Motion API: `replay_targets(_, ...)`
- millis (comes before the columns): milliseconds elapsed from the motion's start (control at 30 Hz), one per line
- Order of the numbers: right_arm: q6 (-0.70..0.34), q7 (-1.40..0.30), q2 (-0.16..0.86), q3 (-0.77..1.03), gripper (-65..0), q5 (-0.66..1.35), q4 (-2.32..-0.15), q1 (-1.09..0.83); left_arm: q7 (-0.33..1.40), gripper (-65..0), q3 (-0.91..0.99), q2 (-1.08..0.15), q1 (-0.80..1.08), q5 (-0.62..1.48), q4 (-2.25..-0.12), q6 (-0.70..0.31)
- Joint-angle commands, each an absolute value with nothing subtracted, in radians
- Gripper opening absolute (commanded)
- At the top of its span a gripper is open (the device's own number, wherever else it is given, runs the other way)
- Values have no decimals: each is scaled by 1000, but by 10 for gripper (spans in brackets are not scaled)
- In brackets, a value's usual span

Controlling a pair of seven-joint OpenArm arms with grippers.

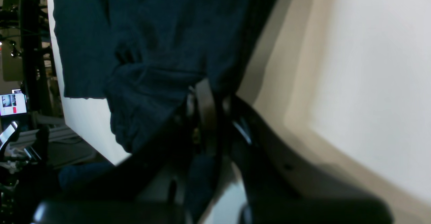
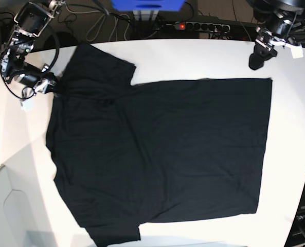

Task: Fold the T-shirt properly
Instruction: 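Close both grippers on the shirt's shoulder-edge corners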

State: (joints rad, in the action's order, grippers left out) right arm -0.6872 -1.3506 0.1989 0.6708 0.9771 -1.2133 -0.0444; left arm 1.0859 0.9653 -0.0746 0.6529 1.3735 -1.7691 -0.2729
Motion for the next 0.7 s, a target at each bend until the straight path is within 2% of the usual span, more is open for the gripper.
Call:
replay_targets(0,-698,-1396,196,665,-650,921,-1208,-53,1084,-213,977,-85,661,1395,-1787,-275)
replay_targets(233,-698,-1396,199,668,-650,921,-1208,-48,1086,-213,1064,-88,565,1394,-1705,-275)
replay_targets(533,-698,-1396,199,668,-650,921,-1208,-53,1152,-213,1073,-171,486,1405,-1498,-275)
replay_targets(667,-698,-1396,199,668,-650,921,-1208,-56,1164,-213,1147,-189,466,1400,-1434,-275)
